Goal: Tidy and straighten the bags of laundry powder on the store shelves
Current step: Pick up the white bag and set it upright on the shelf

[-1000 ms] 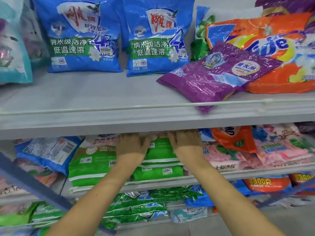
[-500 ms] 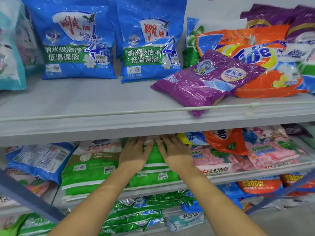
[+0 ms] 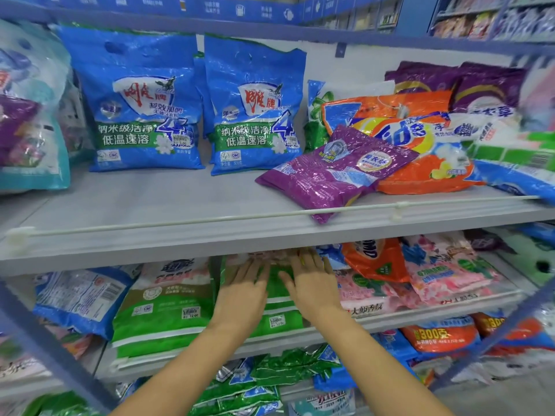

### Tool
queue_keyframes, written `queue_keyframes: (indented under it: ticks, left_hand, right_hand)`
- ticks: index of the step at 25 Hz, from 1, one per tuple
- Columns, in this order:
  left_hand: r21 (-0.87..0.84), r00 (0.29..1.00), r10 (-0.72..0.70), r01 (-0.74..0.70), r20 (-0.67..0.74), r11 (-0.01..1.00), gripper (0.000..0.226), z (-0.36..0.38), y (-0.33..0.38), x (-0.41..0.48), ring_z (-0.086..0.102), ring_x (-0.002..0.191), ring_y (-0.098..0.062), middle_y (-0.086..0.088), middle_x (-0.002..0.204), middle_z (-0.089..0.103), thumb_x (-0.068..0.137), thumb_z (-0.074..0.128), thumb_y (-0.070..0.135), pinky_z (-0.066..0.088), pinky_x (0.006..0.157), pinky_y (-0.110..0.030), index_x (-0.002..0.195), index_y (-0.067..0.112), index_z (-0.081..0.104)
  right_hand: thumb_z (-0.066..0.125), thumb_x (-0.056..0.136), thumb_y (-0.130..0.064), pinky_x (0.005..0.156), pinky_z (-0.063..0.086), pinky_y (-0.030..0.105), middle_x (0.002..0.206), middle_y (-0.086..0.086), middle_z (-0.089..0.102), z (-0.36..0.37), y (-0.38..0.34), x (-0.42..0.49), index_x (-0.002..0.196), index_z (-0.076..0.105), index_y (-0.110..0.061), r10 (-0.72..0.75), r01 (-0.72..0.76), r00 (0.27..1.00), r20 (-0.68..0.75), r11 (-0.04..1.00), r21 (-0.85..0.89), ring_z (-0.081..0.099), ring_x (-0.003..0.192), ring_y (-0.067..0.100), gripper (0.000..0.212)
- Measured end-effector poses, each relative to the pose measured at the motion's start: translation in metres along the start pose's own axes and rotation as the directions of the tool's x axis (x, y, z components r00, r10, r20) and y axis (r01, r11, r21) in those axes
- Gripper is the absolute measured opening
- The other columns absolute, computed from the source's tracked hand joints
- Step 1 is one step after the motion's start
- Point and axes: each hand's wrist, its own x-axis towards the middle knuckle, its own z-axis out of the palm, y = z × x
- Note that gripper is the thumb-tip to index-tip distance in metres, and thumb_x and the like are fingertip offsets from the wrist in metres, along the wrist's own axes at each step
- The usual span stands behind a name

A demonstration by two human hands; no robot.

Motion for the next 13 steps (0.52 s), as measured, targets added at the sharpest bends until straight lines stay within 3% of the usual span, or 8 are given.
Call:
queue_keyframes:
  ticks: [2, 5, 8, 10, 13]
  left_hand:
    - [-0.042, 0.997, 0.073, -0.073, -0.008, 0.996, 0.057, -0.014, 0.012, -0.011, 0.07, 0.08, -0.021, -0.003, 0.091, 0.071, 0.044, 0.089, 0.024, 0.056, 0.058, -0.031, 0.098, 0.015, 0.072]
    - [-0.13, 0.963, 0.214, -0.236, -0.164, 0.963, 0.045, -0.037, 0.036, -0.013, 0.068, 0.081, -0.016, 0.001, 0.093, 0.07, 0.055, 0.083, 0.025, 0.056, 0.063, -0.025, 0.096, 0.016, 0.07]
    - [-0.185, 0.897, 0.326, -0.389, -0.299, 0.902, 0.03, -0.07, 0.07, -0.002, 0.063, 0.089, -0.015, 0.001, 0.099, 0.067, 0.075, 0.055, 0.027, 0.054, 0.07, -0.023, 0.1, 0.014, 0.067]
    - [-0.219, 0.866, 0.357, -0.447, -0.35, 0.868, 0.029, -0.092, 0.092, 0.009, 0.061, 0.092, -0.015, 0.0, 0.1, 0.066, 0.08, 0.05, 0.026, 0.053, 0.074, -0.024, 0.1, 0.013, 0.067]
    - [-0.23, 0.83, 0.368, -0.49, -0.42, 0.841, 0.029, -0.119, 0.119, 0.028, 0.061, 0.09, -0.015, 0.0, 0.1, 0.066, 0.081, 0.049, 0.025, 0.052, 0.073, -0.025, 0.099, 0.012, 0.067]
  right_hand:
    - [0.046, 0.081, -0.038, 0.07, 0.055, 0.037, 0.094, 0.008, 0.069, -0.016, 0.011, -0.014, 0.101, 0.067, -0.014, -0.027, 0.03, 0.99, -0.141, 0.999, 0.015, 0.066, 0.085, 0.028, 0.037]
    - [0.041, 0.079, -0.027, 0.059, 0.051, 0.029, 0.076, 0.0, 0.066, -0.048, 0.032, -0.036, 0.086, 0.066, -0.015, -0.032, 0.062, 0.936, -0.35, 0.995, 0.075, 0.063, 0.068, 0.022, 0.029]
    - [0.046, 0.081, -0.023, 0.063, 0.05, 0.027, 0.078, -0.005, 0.066, -0.083, 0.06, -0.056, 0.09, 0.066, -0.017, -0.011, 0.083, 0.868, -0.497, 0.989, 0.123, 0.062, 0.071, 0.015, 0.022]
    - [0.043, 0.085, -0.025, 0.064, 0.05, 0.027, 0.078, -0.005, 0.066, -0.108, 0.082, -0.065, 0.09, 0.066, -0.018, 0.03, 0.052, 0.835, -0.55, 0.99, 0.132, 0.063, 0.071, 0.015, 0.025]
    - [0.052, 0.087, -0.02, 0.07, 0.05, 0.033, 0.084, 0.001, 0.069, -0.145, 0.118, -0.071, 0.097, 0.067, -0.013, 0.105, -0.002, 0.785, -0.61, 0.986, 0.167, 0.064, 0.078, 0.021, 0.019]
